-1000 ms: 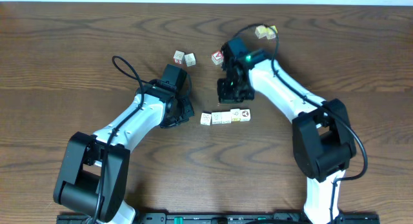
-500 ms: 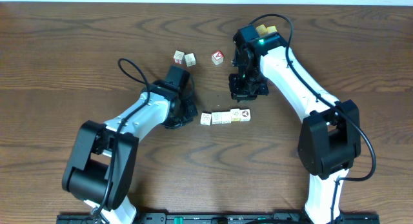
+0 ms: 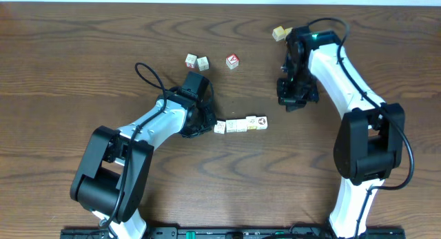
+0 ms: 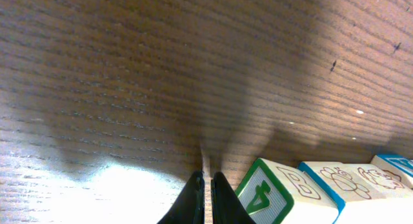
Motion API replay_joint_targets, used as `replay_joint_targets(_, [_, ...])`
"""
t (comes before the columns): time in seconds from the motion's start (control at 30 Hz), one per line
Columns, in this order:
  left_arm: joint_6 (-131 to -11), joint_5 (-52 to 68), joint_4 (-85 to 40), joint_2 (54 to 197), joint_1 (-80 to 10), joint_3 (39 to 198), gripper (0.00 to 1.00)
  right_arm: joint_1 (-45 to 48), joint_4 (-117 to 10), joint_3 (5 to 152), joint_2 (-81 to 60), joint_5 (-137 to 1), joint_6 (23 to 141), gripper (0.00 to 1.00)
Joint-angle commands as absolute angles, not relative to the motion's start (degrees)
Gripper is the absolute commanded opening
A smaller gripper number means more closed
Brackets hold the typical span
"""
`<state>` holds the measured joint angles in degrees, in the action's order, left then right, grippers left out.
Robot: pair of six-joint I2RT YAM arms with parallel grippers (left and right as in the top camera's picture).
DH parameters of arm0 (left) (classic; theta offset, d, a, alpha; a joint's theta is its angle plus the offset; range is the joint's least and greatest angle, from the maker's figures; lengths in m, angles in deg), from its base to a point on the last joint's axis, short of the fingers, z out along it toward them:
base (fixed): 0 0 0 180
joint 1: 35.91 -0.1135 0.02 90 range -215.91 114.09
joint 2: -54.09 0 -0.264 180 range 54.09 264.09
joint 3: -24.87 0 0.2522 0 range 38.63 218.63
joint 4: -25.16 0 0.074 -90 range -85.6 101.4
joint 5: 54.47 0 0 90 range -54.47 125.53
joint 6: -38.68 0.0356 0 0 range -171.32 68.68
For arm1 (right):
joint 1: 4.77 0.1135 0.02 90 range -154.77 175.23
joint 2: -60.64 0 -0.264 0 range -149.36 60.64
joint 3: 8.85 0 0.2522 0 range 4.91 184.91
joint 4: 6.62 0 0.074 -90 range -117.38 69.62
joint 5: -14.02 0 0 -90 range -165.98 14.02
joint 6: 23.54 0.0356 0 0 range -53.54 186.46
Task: Lift 5 blocks
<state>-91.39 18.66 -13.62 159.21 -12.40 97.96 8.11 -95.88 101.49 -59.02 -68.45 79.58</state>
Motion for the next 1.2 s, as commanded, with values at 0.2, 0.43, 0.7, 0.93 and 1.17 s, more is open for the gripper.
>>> replay_joint_targets(0.2, [-91.3,18.0,-13.4,159.7,-10.2,97.5,0.08,8.6,-87.3,92.4,-60.0,-61.4,78.2,0.01])
replay_joint_targets(0.43, [-92.2,18.0,-13.3,159.7,-9.9,97.5,0.07,9.4,-85.4,90.9,-60.0,-60.3,78.2,0.01])
replay_joint_targets(0.7, [-92.6,18.0,-13.3,159.7,-9.8,97.5,0.07,10.0,-80.4,86.9,-60.0,-58.9,81.2,0.01])
replay_joint_targets(0.93, [-93.7,18.0,-12.0,159.7,-9.8,97.5,0.07,10.0,-78.3,86.3,-60.0,-55.9,81.2,0.01])
replay_joint_targets(1.17, [-94.1,18.0,-10.9,159.7,-9.8,97.5,0.07,10.0,-78.2,86.3,-60.0,-55.8,81.2,0.01])
